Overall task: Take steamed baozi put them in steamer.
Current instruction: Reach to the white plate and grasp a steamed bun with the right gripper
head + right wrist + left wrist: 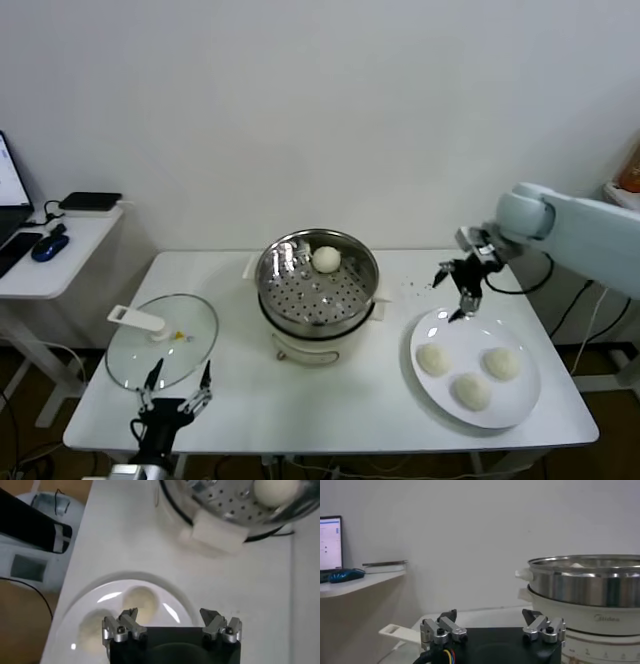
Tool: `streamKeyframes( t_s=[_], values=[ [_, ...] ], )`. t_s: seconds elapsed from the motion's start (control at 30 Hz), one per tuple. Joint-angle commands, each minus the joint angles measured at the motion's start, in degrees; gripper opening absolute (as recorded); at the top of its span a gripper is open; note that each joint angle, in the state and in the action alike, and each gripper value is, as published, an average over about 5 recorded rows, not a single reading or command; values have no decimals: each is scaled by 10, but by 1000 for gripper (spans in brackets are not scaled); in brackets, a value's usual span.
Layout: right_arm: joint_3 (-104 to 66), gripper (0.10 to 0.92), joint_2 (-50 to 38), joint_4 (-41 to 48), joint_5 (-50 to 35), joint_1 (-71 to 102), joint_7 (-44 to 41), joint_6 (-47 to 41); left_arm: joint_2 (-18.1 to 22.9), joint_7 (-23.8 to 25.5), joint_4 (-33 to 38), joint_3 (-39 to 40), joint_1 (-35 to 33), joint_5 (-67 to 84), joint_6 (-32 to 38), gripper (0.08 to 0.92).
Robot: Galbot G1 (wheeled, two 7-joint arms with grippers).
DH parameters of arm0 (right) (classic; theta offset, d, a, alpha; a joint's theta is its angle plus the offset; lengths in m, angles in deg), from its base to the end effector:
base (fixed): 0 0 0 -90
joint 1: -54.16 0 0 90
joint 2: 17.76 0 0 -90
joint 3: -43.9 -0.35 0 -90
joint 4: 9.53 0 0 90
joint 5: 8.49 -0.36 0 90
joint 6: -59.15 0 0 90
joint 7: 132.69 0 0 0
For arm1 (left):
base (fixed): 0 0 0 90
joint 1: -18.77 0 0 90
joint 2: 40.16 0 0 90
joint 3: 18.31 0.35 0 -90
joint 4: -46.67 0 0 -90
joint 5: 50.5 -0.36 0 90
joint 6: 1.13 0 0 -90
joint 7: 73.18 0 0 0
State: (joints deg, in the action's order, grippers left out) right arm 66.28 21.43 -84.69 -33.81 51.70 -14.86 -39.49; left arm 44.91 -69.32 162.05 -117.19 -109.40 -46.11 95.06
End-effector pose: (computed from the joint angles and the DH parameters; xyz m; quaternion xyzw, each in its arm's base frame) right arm 0.5340 -0.1394 -0.1097 0.5716 -0.5429 0.4834 0.3807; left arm 0.1348 0.0668 -0.3485 0.0115 -0.9977 -0.0399 0.0535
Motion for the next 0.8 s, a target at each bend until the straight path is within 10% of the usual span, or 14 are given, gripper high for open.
streamKeyframes(
  t_s=[0.03,0.8],
  values=[
    [-38,823,-42,-21,24,132,27,-39,-1,0,-3,-1,-2,0,1,823],
    [-111,823,24,68,80,207,41,-18,-3,-1,-12,-5,-3,1,3,823]
  ],
)
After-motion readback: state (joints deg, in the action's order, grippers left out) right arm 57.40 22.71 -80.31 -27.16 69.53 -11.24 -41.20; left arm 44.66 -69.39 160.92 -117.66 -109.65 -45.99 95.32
